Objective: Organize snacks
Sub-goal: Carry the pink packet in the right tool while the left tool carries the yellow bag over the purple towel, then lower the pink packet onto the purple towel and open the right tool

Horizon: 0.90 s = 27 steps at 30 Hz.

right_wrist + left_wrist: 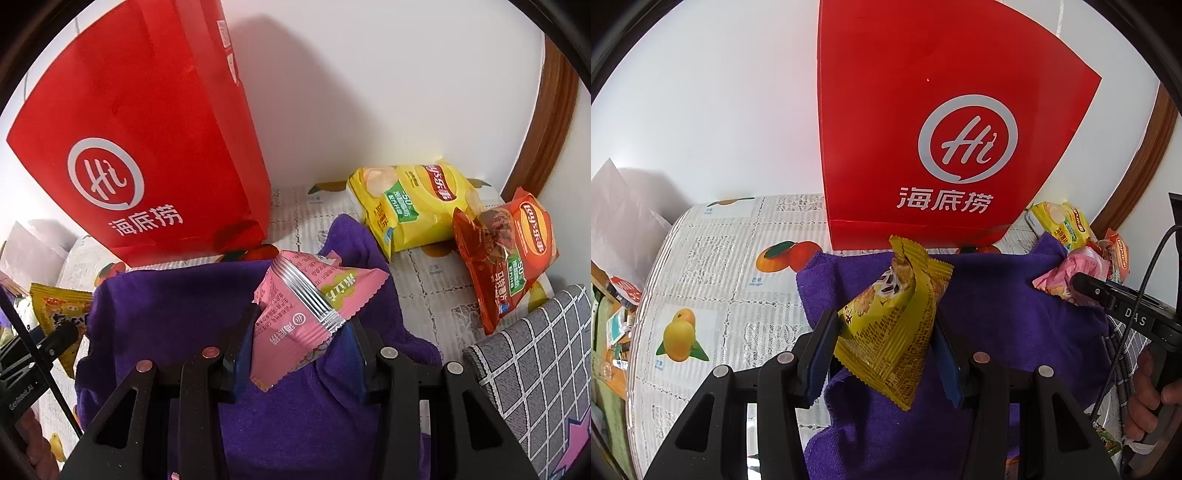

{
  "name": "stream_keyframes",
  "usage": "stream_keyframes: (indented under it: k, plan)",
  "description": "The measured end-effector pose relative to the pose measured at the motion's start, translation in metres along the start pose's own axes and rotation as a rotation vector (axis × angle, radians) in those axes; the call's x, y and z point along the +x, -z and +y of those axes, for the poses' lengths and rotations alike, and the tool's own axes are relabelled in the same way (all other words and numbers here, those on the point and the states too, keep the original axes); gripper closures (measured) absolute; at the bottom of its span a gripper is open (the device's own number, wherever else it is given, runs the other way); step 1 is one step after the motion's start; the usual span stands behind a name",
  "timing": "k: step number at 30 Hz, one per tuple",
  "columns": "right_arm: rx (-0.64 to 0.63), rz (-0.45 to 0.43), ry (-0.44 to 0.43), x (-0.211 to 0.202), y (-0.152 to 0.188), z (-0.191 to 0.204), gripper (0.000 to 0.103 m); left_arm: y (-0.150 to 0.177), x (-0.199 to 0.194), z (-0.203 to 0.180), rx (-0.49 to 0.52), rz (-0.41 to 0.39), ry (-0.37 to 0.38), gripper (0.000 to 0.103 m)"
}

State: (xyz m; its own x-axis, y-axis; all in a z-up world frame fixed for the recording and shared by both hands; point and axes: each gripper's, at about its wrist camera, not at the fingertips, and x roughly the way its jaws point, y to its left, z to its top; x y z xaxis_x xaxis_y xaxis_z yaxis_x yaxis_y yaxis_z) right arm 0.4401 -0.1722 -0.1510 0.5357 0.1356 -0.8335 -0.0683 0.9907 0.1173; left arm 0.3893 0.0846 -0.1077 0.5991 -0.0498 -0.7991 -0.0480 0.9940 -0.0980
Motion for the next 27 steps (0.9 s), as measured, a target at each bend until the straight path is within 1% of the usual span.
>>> stream_keyframes:
  k: [7,14,20,23,25,27]
  plan:
    - [-0.007,0.02,0.003,0.006,0.0,0.001,0.06,0.001,0.0,-0.002,0.005,0.004,0.005,0.055]
    - [-0.018,0.018,0.018,0.007,0.0,0.003,0.059,0.001,0.0,-0.003,0.005,0.005,0.004,0.055]
    - [-0.017,0.022,0.01,0.005,-0.001,0.003,0.058,0.001,0.003,-0.004,0.01,0.011,0.005,0.055]
    - [-0.016,0.002,-0.012,-0.004,-0.002,0.006,0.053,0.002,0.005,-0.005,0.015,0.02,0.004,0.055]
    - [-0.02,-0.026,-0.027,-0.011,-0.002,0.008,0.047,0.002,0.005,-0.006,0.018,0.024,0.004,0.055]
    - [-0.024,-0.048,-0.029,-0.017,-0.003,0.011,0.046,0.002,0.004,-0.006,0.02,0.022,0.003,0.055]
